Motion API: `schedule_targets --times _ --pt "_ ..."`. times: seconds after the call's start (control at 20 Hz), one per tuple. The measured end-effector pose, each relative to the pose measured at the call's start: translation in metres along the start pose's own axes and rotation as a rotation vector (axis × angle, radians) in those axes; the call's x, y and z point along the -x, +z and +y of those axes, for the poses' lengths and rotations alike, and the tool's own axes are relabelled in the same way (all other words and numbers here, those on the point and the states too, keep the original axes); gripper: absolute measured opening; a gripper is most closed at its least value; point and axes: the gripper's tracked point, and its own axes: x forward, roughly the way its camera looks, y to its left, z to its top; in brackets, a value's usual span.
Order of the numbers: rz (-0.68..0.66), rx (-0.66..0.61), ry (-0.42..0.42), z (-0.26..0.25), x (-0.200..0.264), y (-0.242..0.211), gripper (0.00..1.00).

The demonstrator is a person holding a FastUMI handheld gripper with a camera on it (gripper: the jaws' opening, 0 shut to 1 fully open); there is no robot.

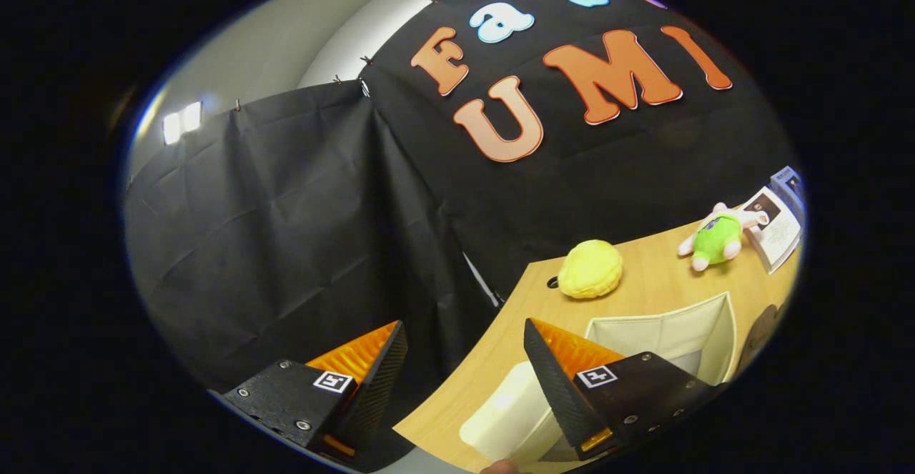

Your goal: Open the storage box then place both shoes into the box .Put the left shoe in first, then the right shoe, with the right side of both shoes facing outward in a uniform manner.

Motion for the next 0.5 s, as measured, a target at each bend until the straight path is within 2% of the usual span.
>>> schedule_targets --times 0.3,0.5 --pt "-0.062 0.096 -0.169 -0.082 0.055 0.025 0.98" --pt "-0.087 0.114 -0.227 -0.125 0.103 0.031 0.98"
